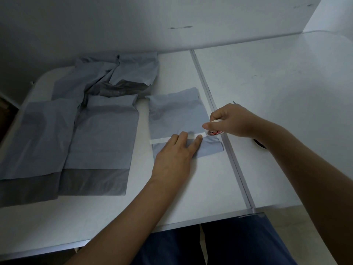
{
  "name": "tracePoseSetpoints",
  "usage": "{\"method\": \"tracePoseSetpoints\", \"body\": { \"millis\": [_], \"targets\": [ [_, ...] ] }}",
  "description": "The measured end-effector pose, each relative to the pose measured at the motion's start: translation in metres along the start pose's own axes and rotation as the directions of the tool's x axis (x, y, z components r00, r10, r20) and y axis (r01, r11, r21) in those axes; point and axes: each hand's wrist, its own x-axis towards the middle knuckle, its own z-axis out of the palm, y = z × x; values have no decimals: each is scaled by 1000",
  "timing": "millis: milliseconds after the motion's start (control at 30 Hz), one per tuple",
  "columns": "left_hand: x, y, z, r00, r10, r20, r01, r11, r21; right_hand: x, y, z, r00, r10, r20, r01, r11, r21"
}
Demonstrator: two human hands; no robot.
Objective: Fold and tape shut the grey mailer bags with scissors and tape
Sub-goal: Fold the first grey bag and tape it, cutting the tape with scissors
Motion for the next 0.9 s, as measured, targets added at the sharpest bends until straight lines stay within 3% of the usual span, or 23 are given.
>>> {"method": "tracePoseSetpoints", "body": {
  "millis": [267,533,733,900],
  "targets": [
    [0,1,-2,1000,0,6,0,1000,-10,-2,-1,-7,1000,-6,4,7,990,-140],
    [0,0,1,1000,13,22,-13,1000,-22,-4,-8,-9,1000,9,-4,-10,909,-416],
    [7,1,-3,999,31,-26,-31,999,9,-9,-5,-7,999,30,33,-21,973,-231],
    [22,2,0,971,134,-198,-148,987,-58,-11,5,6,998,61,-34,-62,998,-10]
  ]
}}
